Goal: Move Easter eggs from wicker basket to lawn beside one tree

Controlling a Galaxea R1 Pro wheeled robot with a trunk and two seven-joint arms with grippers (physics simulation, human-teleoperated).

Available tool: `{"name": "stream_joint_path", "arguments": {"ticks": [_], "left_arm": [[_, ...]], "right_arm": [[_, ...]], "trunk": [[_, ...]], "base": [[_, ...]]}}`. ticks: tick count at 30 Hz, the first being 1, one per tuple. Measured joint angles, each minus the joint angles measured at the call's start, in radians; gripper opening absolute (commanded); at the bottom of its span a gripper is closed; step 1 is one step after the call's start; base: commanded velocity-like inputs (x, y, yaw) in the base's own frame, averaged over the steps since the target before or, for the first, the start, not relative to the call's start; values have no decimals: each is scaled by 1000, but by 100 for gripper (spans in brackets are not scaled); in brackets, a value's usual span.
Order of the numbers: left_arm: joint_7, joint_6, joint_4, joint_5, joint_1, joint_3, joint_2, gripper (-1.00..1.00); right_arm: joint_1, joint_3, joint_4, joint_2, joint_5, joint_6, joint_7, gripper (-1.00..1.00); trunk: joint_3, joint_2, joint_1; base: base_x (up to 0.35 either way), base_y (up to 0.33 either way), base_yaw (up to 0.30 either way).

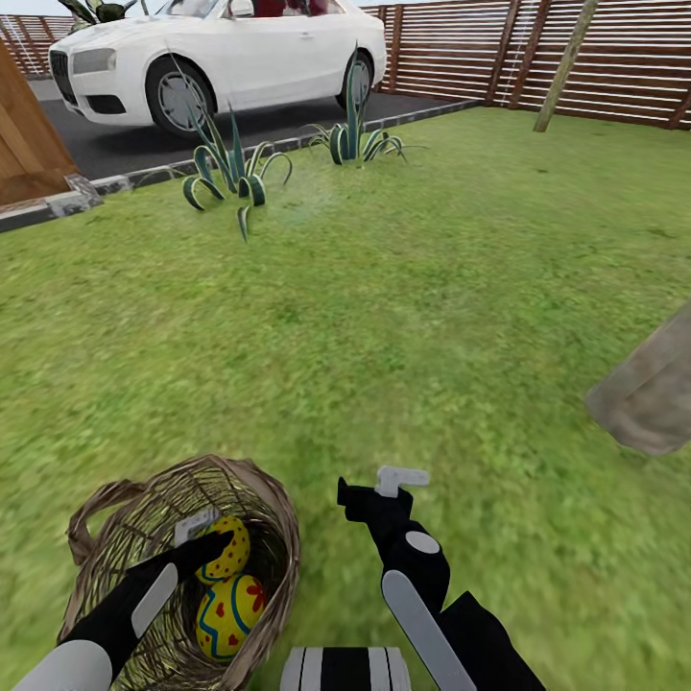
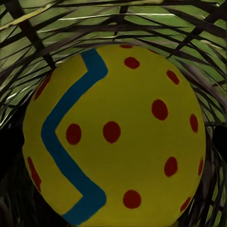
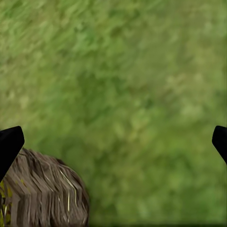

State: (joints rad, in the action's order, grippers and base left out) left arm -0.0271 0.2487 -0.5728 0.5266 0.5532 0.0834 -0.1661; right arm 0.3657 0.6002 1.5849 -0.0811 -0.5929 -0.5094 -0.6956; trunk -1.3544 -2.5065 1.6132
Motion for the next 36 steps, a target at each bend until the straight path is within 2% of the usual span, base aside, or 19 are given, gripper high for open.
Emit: {"name": "stream_joint_path", "arguments": {"ticks": [10, 14, 25, 27, 33, 36], "left_arm": [[0, 0, 2, 0, 0, 0, 0, 100], [0, -1, 2, 0, 0, 0, 0, 100], [3, -2, 9, 0, 0, 0, 1, 100], [1, -3, 7, 10, 1, 0, 2, 100], [0, -4, 6, 7, 0, 0, 3, 100], [-1, -3, -4, 6, -1, 0, 3, 100]], "right_arm": [[0, 0, 1, 0, 0, 0, 0, 100], [0, 0, 0, 0, 0, -1, 0, 100], [0, 0, 0, 0, 0, -2, 0, 100], [0, 0, 0, 0, 1, -2, 0, 100], [0, -1, 0, 3, 1, -2, -1, 100], [0, -2, 0, 5, 2, -2, -1, 100]], "trunk": [[0, 0, 0], [-15, -1, 2], [-15, -1, 2], [-23, -1, 3], [-23, -1, 3], [-31, -2, 3]], "base": [[0, 0, 0], [0, 0, 0], [0, 0, 0], [0, 0, 0], [0, 0, 0], [0, 0, 0]]}}
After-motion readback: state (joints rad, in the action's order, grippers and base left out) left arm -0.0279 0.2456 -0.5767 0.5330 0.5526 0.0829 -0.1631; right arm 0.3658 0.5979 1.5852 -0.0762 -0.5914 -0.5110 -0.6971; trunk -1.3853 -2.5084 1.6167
